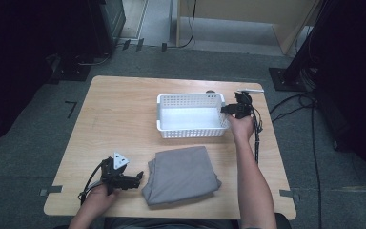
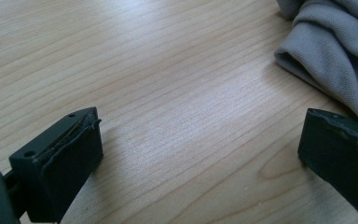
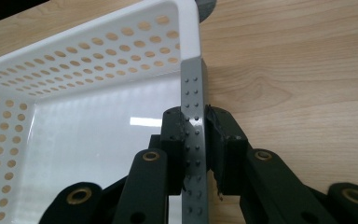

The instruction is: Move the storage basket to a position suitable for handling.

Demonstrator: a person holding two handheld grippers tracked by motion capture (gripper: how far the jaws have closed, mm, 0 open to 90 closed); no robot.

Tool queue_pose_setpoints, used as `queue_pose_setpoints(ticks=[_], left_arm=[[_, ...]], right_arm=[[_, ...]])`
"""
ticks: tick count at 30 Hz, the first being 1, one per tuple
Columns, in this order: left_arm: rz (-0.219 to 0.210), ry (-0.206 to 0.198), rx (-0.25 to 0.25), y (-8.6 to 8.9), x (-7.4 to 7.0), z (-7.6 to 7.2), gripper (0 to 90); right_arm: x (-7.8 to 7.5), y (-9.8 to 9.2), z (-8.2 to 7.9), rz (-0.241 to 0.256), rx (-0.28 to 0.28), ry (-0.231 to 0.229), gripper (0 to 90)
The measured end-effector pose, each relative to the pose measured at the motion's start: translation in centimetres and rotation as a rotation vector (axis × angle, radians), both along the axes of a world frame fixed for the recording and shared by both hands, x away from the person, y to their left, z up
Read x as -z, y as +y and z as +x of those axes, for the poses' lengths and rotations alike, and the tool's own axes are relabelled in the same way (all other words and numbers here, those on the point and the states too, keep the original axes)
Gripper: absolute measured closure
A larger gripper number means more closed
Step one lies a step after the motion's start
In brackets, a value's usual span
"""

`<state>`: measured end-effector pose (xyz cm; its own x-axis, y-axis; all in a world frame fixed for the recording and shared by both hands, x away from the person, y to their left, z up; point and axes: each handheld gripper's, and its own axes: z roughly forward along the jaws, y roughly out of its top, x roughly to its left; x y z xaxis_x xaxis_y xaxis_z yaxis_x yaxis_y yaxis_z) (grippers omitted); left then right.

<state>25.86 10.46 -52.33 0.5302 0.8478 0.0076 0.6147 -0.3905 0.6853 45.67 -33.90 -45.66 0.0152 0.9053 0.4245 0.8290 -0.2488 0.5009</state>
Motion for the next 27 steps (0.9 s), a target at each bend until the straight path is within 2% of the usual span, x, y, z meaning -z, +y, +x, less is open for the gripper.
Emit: queue_pose_setpoints(ticks=[4, 7, 9, 12, 16, 19, 27], left_arm=[[0.001, 0.0, 0.001, 0.0, 0.0, 0.0, 0.0], [-0.001, 0.0, 0.0, 0.0, 0.0, 0.0, 0.0], [0.0, 0.0, 0.0, 0.0, 0.0, 0.0, 0.0], [-0.001, -0.001, -0.001, 0.0, 0.0, 0.0, 0.0], [-0.001, -0.001, -0.001, 0.0, 0.0, 0.0, 0.0], [-0.001, -0.001, -0.001, 0.0, 0.0, 0.0, 0.0], [0.0, 0.0, 0.0, 0.0, 0.0, 0.0, 0.0]], right_arm=[[0.0, -0.5, -0.3, 0.008, -0.012, -0.009, 74.2], [-0.4, -1.0, -0.7, 0.022, -0.015, -0.033, 68.4], [-0.6, -1.2, -1.0, 0.022, -0.017, -0.043, 68.0], [-1.9, -2.1, -2.3, 0.027, -0.031, -0.079, 69.3], [-2.7, -2.4, -3.6, 0.026, -0.057, -0.098, 71.3], [-3.5, -2.5, -5.2, 0.031, -0.095, -0.122, 73.7], [-3.5, -2.1, -8.0, 0.026, -0.171, -0.148, 68.6]])
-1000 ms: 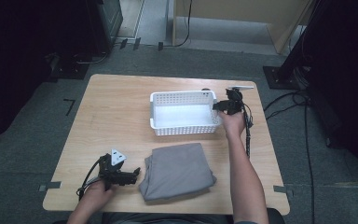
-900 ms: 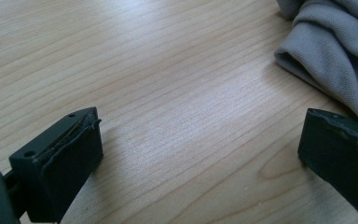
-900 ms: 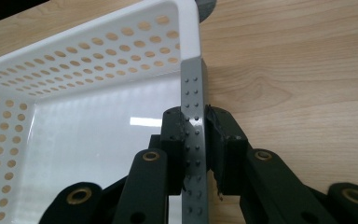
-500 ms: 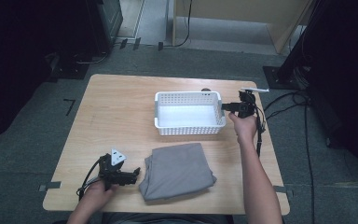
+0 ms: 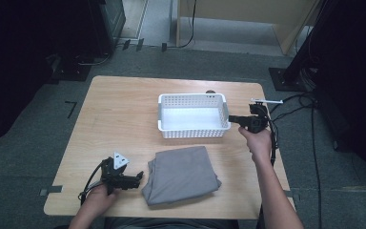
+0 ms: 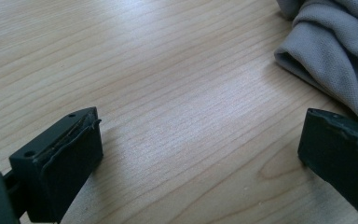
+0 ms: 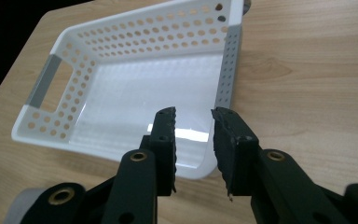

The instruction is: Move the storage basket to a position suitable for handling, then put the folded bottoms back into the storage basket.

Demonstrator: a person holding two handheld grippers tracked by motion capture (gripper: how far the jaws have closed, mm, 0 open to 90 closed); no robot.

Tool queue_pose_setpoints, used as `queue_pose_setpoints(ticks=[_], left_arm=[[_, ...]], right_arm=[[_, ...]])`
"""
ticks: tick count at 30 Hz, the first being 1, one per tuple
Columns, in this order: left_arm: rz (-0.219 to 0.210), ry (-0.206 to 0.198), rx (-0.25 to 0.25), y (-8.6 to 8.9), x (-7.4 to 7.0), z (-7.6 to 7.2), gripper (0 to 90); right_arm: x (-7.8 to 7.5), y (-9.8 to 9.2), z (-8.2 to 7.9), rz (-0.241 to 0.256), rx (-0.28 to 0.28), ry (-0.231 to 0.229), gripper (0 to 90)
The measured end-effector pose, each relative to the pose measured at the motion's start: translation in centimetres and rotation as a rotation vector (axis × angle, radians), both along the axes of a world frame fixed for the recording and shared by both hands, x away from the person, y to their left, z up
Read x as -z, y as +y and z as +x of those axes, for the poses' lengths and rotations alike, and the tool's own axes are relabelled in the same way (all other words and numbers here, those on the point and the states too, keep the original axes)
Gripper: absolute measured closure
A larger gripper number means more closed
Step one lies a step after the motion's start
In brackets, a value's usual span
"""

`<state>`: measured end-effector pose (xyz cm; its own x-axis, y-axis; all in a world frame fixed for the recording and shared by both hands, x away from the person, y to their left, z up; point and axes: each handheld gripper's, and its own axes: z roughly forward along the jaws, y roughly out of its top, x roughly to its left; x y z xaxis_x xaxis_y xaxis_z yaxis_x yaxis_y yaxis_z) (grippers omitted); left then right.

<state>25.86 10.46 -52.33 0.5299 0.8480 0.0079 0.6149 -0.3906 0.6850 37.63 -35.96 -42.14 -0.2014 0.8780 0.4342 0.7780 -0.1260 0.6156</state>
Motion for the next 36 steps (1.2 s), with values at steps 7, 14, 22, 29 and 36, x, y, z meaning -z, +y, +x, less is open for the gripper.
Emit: queue_pose_setpoints(ticks=[7, 14, 22, 29, 36], left_arm=[[-0.001, 0.0, -0.001, 0.0, 0.0, 0.0, 0.0], [-0.001, -0.001, -0.001, 0.0, 0.0, 0.0, 0.0], [0.0, 0.001, 0.005, 0.0, 0.0, 0.1, 0.0], [0.0, 0.002, 0.005, 0.0, 0.0, 0.1, 0.0], [0.0, 0.001, 0.005, 0.0, 0.0, 0.1, 0.0]], right_arm=[[1.0, 0.6, -2.1, 0.0, -0.061, -0.025, 62.2], [1.6, 1.5, -3.3, -0.017, -0.113, -0.047, 56.1], [2.4, 2.8, -4.5, -0.011, -0.172, -0.04, 51.1], [3.7, 4.2, -5.5, -0.012, -0.226, -0.026, 46.0], [5.1, 5.4, -6.5, -0.008, -0.272, 0.012, 40.9]])
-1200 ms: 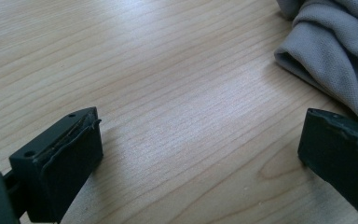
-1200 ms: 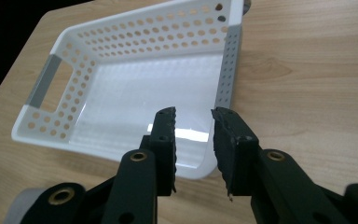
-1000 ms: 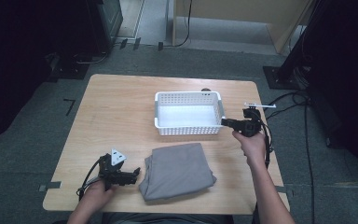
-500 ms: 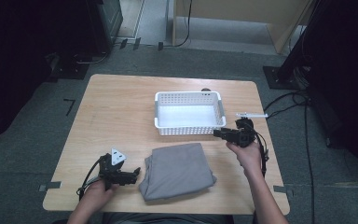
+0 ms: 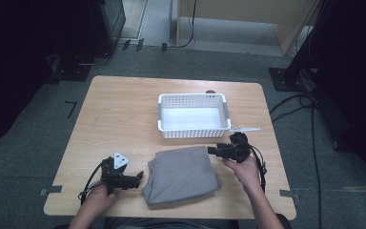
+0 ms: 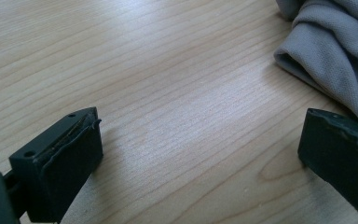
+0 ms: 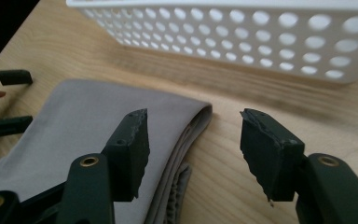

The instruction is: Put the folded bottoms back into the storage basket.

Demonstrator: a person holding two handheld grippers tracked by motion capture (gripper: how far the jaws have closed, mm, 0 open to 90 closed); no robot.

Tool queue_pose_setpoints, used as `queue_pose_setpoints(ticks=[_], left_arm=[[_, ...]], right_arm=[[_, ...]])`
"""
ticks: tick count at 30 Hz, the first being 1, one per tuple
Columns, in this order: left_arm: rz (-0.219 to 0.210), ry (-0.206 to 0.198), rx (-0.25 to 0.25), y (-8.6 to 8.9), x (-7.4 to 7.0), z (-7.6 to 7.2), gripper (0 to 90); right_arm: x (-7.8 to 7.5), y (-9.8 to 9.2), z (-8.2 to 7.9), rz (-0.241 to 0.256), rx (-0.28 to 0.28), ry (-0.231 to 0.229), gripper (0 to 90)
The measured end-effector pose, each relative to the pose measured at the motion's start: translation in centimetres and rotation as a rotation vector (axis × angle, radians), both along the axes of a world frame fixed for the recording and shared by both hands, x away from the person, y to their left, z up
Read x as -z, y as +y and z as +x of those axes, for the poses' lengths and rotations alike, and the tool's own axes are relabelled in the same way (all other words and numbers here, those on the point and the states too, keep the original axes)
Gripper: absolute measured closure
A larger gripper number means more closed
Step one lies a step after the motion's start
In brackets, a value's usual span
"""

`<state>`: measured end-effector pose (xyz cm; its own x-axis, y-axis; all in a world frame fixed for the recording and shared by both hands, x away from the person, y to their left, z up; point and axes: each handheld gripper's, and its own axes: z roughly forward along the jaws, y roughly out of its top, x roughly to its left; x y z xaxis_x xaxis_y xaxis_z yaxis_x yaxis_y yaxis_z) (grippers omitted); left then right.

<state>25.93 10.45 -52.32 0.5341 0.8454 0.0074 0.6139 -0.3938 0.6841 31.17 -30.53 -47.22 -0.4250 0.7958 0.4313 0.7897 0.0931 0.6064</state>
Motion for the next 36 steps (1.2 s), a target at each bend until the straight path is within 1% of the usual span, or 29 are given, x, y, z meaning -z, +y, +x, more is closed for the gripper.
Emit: queue_pose_setpoints(ticks=[5, 7, 9, 12, 15, 17, 20, 25, 26, 27, 29, 32, 36], left_arm=[[-0.001, -0.001, 0.0, 0.0, 0.0, 0.0, 0.0], [-0.001, -0.001, 0.0, 0.0, 0.0, 0.0, 0.0], [-0.001, -0.001, 0.0, 0.0, 0.0, 0.0, 0.0], [-0.001, -0.001, 0.0, 0.0, 0.0, 0.0, 0.0], [-0.001, -0.001, 0.0, 0.0, 0.0, 0.0, 0.0], [-0.001, -0.001, 0.0, 0.0, 0.0, 0.0, 0.0], [-0.002, -0.001, 0.0, 0.0, 0.0, 0.0, 0.0], [-0.001, -0.001, -0.001, 0.0, 0.0, 0.0, 0.0], [-0.001, -0.001, 0.0, 0.0, 0.0, 0.0, 0.0], [-0.001, -0.001, 0.0, 0.0, 0.0, 0.0, 0.0], [-0.001, -0.001, 0.0, 0.0, 0.0, 0.0, 0.0], [-0.001, -0.001, 0.0, 0.0, 0.0, 0.0, 0.0], [-0.001, -0.001, 0.0, 0.0, 0.0, 0.0, 0.0]], right_arm=[[0.8, 1.0, -0.5, 0.009, -0.026, 0.016, 39.0], [1.0, 1.2, -0.6, 0.003, -0.031, 0.016, 38.5], [1.3, 1.6, -0.7, -0.005, -0.041, 0.028, 36.1], [2.0, 2.3, -1.2, -0.011, -0.055, 0.049, 35.8], [2.6, 2.6, -1.4, -0.022, -0.07, 0.06, 35.4], [2.9, 2.9, -1.5, -0.029, -0.081, 0.054, 35.5], [3.4, 3.5, -1.6, -0.035, -0.099, 0.071, 34.8], [3.5, 4.3, -1.9, -0.032, -0.102, 0.051, 34.5], [3.5, 4.5, -2.0, -0.032, -0.101, 0.052, 35.0], [3.5, 4.7, -2.1, -0.042, -0.101, 0.045, 36.6], [3.5, 5.0, -2.3, -0.066, -0.098, 0.027, 41.4], [3.5, 5.5, -2.6, -0.084, -0.087, 0.019, 48.2], [3.4, 6.0, -2.8, -0.135, -0.102, 0.004, 56.2]])
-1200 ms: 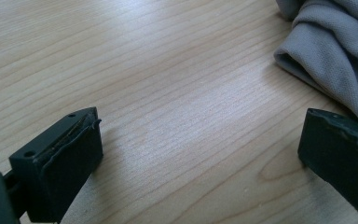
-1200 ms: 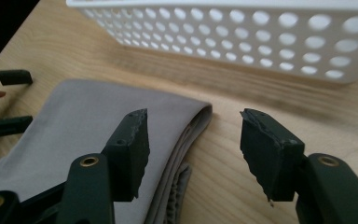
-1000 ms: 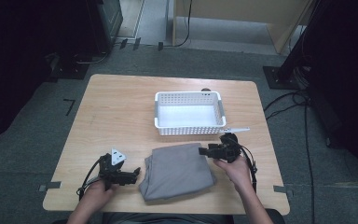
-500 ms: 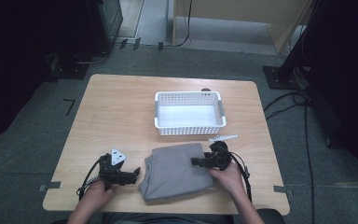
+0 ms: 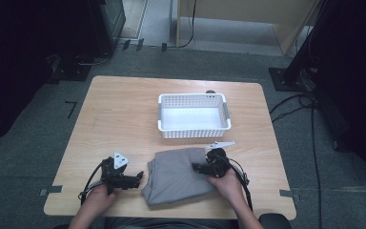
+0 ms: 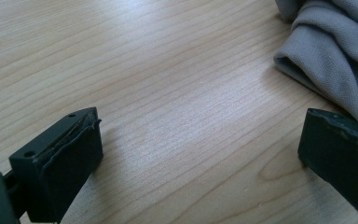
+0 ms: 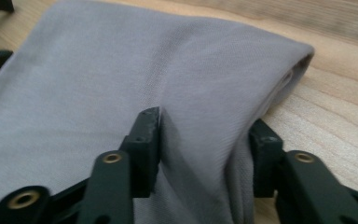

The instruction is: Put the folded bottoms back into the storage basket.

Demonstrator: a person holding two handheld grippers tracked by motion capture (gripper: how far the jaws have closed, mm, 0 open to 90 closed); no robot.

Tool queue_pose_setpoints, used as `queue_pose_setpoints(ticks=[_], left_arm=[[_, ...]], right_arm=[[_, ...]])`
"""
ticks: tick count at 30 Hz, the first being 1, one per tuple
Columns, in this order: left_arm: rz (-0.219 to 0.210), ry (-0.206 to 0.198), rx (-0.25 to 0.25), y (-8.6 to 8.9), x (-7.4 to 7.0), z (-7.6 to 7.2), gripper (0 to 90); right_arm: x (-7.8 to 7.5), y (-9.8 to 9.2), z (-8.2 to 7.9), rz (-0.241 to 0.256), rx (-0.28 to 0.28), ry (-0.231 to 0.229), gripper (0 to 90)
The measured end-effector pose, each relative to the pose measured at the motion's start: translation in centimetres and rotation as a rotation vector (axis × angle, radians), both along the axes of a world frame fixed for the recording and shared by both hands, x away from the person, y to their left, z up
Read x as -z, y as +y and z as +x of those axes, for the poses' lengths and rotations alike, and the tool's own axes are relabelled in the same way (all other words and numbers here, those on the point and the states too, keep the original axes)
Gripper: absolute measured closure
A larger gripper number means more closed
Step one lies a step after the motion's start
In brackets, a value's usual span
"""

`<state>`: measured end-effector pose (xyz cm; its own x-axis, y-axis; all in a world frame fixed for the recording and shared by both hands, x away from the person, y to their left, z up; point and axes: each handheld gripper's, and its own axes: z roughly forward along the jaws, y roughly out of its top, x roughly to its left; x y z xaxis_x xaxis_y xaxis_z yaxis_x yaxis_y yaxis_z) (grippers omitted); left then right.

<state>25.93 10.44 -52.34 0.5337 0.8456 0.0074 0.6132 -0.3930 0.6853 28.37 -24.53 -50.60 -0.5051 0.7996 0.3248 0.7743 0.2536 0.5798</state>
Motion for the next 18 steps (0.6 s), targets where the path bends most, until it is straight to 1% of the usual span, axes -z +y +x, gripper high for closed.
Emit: queue_pose_setpoints(ticks=[2, 4, 5, 7, 8, 9, 10, 12, 14, 16, 18], left_arm=[[-0.002, 0.0, -0.001, 0.0, 0.0, 0.0, 0.0], [0.0, 0.0, 0.0, 0.0, 0.0, 0.0, 0.0], [-0.001, 0.0, -0.001, 0.0, 0.0, 0.0, 0.0], [0.0, 0.0, 0.0, 0.0, 0.0, 0.0, 0.0], [0.0, 0.0, 0.0, 0.0, 0.0, 0.0, 0.0], [0.0, 0.0, 0.0, 0.0, 0.0, 0.0, 0.0], [0.0, 0.001, 0.0, 0.0, 0.0, 0.0, 0.0], [0.0, 0.001, 0.0, 0.0, 0.0, 0.0, 0.0], [0.001, 0.001, 0.0, 0.0, 0.0, 0.0, 0.0], [0.001, 0.001, 0.0, 0.0, 0.0, 0.0, 0.0], [0.001, 0.001, 0.0, 0.0, 0.0, 0.0, 0.0]], right_arm=[[0.0, 0.0, 0.2, 0.0, -0.003, 0.007, 59.6], [0.0, -0.2, 0.3, 0.021, 0.004, 0.031, 63.8], [0.0, -0.2, 0.3, 0.021, 0.004, 0.031, 63.8], [0.0, -0.3, 0.6, 0.032, 0.007, 0.062, 68.0], [-0.4, -0.5, 0.9, 0.063, 0.019, 0.112, 74.5], [-0.5, -0.5, 1.1, 0.062, 0.021, 0.136, 75.0], [-0.6, -0.5, 1.2, 0.06, 0.022, 0.15, 75.5], [-0.9, -0.5, 1.5, 0.073, 0.024, 0.187, 76.0], [-1.1, -0.8, 1.9, 0.108, 0.035, 0.234, 76.2], [-1.5, -1.1, 2.1, 0.15, 0.04, 0.259, 76.3], [-2.2, -1.4, 2.3, 0.19, 0.036, 0.272, 76.4]])
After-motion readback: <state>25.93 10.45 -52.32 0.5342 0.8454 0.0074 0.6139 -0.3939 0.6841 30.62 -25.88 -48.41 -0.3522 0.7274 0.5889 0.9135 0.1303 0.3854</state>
